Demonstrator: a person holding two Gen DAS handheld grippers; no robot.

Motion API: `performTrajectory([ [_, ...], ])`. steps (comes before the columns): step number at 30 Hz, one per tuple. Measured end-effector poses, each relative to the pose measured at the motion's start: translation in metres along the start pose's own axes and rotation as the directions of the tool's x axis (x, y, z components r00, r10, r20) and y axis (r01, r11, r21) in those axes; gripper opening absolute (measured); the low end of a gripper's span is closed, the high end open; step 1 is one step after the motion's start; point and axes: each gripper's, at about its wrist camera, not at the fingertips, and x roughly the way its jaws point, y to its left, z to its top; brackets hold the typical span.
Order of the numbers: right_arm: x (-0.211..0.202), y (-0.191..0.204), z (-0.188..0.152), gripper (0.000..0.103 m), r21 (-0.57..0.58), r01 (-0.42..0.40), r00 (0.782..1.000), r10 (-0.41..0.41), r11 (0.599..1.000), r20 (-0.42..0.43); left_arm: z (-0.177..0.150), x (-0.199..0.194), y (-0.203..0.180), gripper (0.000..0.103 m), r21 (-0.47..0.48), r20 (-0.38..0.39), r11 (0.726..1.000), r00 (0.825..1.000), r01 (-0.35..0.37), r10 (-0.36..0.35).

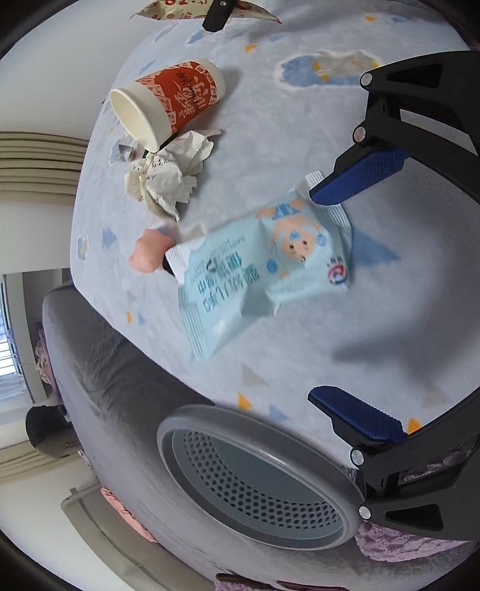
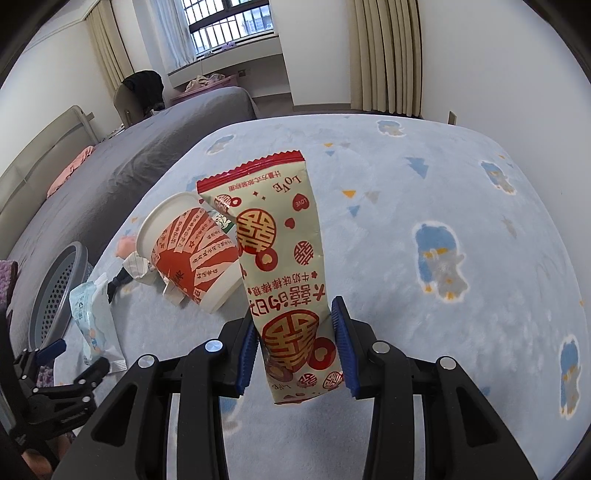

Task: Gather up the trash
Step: 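Grasp the blue wipes packet with the left gripper and lift it, then carry both items over the wastebasket and open both grippers to drop them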

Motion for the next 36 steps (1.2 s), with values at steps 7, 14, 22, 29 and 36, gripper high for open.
performTrajectory([
  [7,0.002,0.004,-0.001,0.037,-0.009,0.000,1.000,0.000,1.000,-0.006,0.012,-0.004,0.008,0.097,-0.039,0.022,0.999,0.999,0.036,-0.036],
  [14,0.001,0.005,-0.001,0.037,-0.008,-0.002,1.000,0.002,1.000,-0.006,0.035,0.020,0.000,0.097,-0.076,0.002,0.996,0.999,0.050,-0.050],
  [22,0.002,0.007,-0.001,0.037,-0.014,-0.005,1.000,0.004,1.000,-0.007,0.039,0.039,-0.002,0.068,-0.090,-0.027,0.992,0.996,0.084,-0.087],
  [29,0.004,0.012,-0.003,0.037,-0.018,0.000,1.000,-0.001,1.000,-0.019,0.028,0.023,0.001,0.057,-0.044,-0.004,0.989,0.990,0.140,-0.141],
  [36,-0.016,0.037,-0.019,0.037,-0.047,0.059,0.998,-0.059,0.997,0.012,0.019,-0.002,0.034,0.057,-0.041,0.044,0.987,0.987,0.155,-0.154],
])
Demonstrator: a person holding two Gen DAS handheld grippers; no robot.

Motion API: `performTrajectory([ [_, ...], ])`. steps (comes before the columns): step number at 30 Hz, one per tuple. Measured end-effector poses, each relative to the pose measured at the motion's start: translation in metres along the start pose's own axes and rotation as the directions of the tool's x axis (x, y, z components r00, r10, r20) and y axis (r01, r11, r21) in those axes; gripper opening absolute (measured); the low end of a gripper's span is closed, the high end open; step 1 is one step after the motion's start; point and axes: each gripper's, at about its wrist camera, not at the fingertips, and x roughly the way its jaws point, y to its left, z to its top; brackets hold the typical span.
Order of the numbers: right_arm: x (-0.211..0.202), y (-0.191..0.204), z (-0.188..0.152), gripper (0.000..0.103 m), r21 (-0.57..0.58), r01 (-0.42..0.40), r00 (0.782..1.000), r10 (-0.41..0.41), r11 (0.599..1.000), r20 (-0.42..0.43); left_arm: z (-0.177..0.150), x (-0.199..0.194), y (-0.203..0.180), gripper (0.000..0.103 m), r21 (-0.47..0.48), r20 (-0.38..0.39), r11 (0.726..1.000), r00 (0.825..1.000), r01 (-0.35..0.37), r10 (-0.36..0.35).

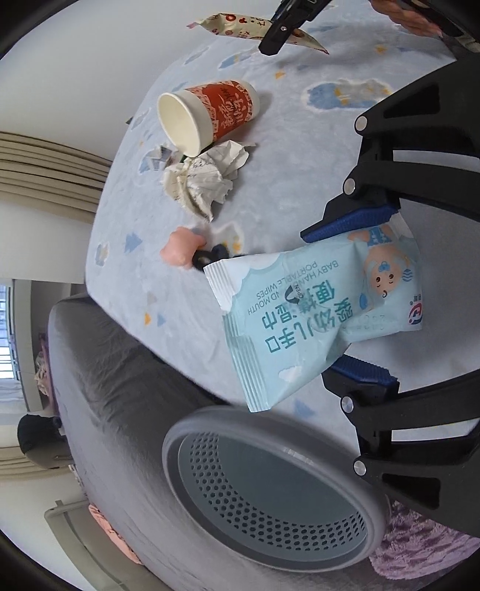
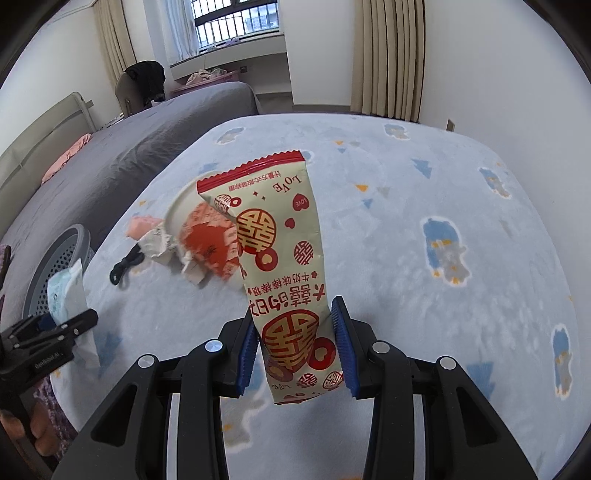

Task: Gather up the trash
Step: 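Carry both items over the wastebasket and open both grippers to drop them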

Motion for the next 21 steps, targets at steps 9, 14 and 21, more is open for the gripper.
performTrajectory([
  [9,-0.029,0.076,-0.018,0.037,0.014,-0.060,0.998,0.060,0.998,0.026,0.001,-0.044,0.068,0.057,-0.023,0.102,1.000,0.995,-0.013,0.016],
  [14,-0.023,0.150,-0.012,0.037,-0.054,-0.158,0.987,0.158,0.986,0.004,0.001,-0.057,0.119,0.057,-0.045,0.134,0.998,0.989,-0.054,0.059],
  [21,0.000,0.256,0.000,0.037,-0.200,-0.270,0.963,0.266,0.942,-0.046,-0.002,-0.056,0.188,0.057,-0.098,0.134,0.987,0.981,-0.128,0.140],
])
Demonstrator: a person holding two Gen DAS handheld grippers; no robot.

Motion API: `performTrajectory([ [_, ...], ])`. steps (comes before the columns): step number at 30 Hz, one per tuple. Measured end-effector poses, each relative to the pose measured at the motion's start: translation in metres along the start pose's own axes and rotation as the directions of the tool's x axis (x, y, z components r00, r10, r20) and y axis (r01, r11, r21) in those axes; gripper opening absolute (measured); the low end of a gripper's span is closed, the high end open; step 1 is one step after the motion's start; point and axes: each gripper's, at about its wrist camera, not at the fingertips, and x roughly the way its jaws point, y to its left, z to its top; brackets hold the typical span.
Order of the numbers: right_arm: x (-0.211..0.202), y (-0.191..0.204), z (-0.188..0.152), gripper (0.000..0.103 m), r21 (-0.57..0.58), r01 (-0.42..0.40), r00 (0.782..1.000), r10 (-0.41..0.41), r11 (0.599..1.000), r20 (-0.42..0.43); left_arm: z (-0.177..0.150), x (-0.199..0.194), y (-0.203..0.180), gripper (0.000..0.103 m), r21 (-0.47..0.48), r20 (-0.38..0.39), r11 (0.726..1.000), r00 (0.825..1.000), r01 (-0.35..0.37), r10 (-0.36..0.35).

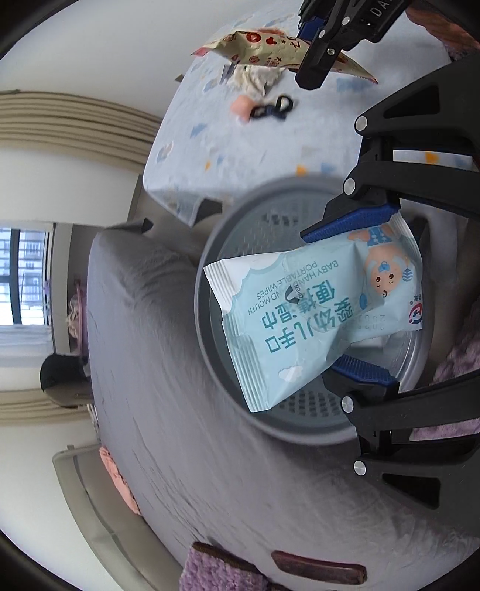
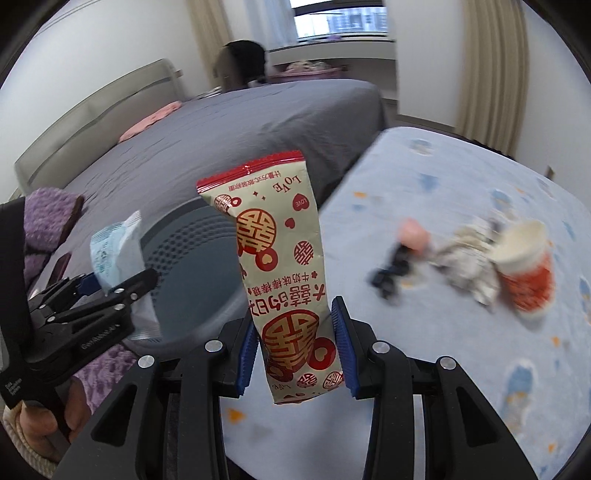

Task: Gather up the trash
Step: 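Carry both items over the wastebasket and open both grippers to drop them, then move both grippers back to the bed and approach the red paper cup with the right gripper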

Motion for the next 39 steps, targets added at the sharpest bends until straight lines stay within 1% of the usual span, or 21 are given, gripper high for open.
performTrajectory([
  [3,0.021,0.029,0.014,0.037,-0.038,-0.044,0.999,0.044,0.998,-0.012,0.004,0.008,0.019,0.057,-0.019,-0.009,1.000,1.000,-0.019,0.019],
  [6,0.041,0.049,0.027,0.037,-0.056,-0.084,0.996,0.082,0.995,-0.040,0.008,0.016,0.032,0.057,-0.029,-0.010,0.999,1.000,-0.030,0.029],
  [11,0.066,0.075,0.040,0.037,-0.088,-0.091,0.995,0.086,0.992,-0.059,0.015,0.026,0.047,0.059,-0.046,-0.012,0.998,0.999,-0.031,0.031],
  [12,0.069,0.078,0.042,0.039,-0.090,-0.089,0.995,0.084,0.992,-0.060,0.016,0.027,0.049,0.059,-0.049,-0.010,0.998,0.999,-0.032,0.032],
  [13,0.072,0.079,0.045,0.043,-0.092,-0.088,0.995,0.083,0.992,-0.062,0.016,0.027,0.052,0.063,-0.052,-0.009,0.998,0.999,-0.034,0.034],
  [14,0.074,0.079,0.047,0.048,-0.091,-0.090,0.995,0.084,0.992,-0.060,0.017,0.028,0.053,0.073,-0.054,-0.009,0.998,0.999,-0.037,0.037],
  [15,0.075,0.078,0.047,0.065,-0.088,-0.091,0.995,0.086,0.992,-0.057,0.017,0.028,0.055,0.079,-0.058,-0.006,0.997,0.999,-0.042,0.042],
  [16,0.075,0.077,0.049,0.072,-0.081,-0.094,0.995,0.090,0.992,-0.051,0.017,0.028,0.057,0.082,-0.064,-0.001,0.997,0.999,-0.047,0.047],
  [20,0.076,0.076,0.050,0.072,-0.074,-0.072,0.997,0.069,0.995,-0.038,0.013,0.030,0.062,0.082,-0.074,-0.013,0.996,0.998,-0.056,0.056],
  [30,0.080,0.076,0.040,0.072,-0.086,-0.043,0.998,0.038,0.995,-0.056,0.002,0.031,0.068,0.082,-0.102,-0.042,0.992,0.997,-0.076,0.072],
  [33,0.079,0.075,0.036,0.072,-0.084,-0.041,0.997,0.036,0.996,-0.062,-0.001,0.030,0.069,0.085,-0.106,-0.054,0.991,0.995,-0.085,0.080],
  [34,0.078,0.074,0.035,0.072,-0.084,-0.037,0.998,0.032,0.996,-0.063,-0.002,0.029,0.070,0.087,-0.108,-0.055,0.990,0.995,-0.087,0.082],
  [39,0.070,0.067,0.029,0.072,-0.083,-0.013,0.999,0.009,0.996,-0.050,-0.003,0.026,0.064,0.088,-0.109,-0.056,0.990,0.995,-0.087,0.081],
])
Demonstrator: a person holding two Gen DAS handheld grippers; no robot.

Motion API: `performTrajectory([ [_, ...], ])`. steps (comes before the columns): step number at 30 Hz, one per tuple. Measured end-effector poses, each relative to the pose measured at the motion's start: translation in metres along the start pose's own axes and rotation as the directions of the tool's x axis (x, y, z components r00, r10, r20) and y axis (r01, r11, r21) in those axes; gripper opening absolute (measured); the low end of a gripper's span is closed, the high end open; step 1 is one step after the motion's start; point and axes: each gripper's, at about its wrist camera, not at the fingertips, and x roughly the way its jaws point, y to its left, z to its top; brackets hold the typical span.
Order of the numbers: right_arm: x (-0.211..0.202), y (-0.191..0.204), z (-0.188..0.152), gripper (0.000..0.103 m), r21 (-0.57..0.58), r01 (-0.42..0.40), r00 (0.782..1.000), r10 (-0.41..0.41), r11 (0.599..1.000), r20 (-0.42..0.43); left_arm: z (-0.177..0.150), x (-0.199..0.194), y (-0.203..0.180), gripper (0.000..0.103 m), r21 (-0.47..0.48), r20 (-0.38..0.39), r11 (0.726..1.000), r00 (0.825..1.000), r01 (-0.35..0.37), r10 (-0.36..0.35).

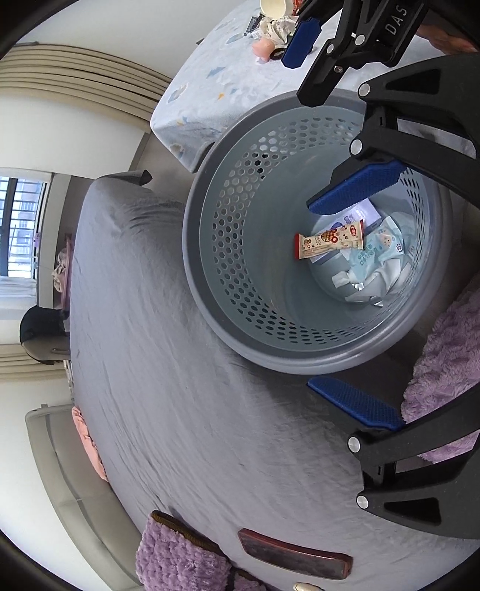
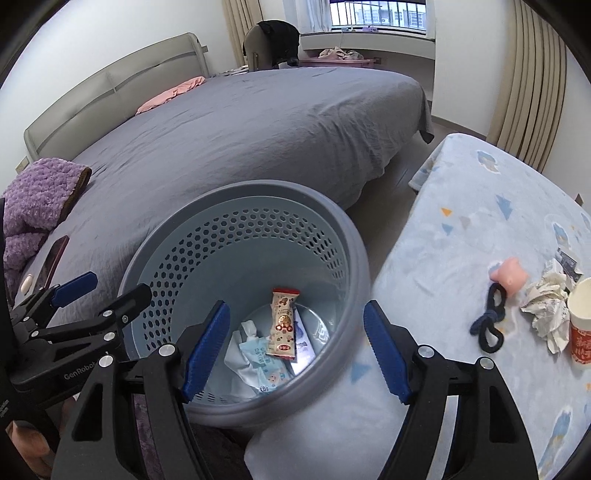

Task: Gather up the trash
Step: 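Move both grippers back to the bed and approach the red paper cup with the right gripper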

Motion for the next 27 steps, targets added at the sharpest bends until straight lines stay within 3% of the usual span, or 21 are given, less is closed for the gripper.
performTrajectory([
  [12,-0.044,-0.044,-0.018,0.072,0.100,0.081,0.996,-0.084,0.992,0.023,0.009,-0.029,-0.034,0.088,0.052,0.049,0.995,0.995,0.080,-0.082],
  [27,-0.113,-0.130,-0.080,0.072,0.253,0.204,0.971,-0.229,0.946,0.075,-0.005,-0.054,-0.111,0.089,0.151,0.049,0.978,0.987,0.144,-0.153],
])
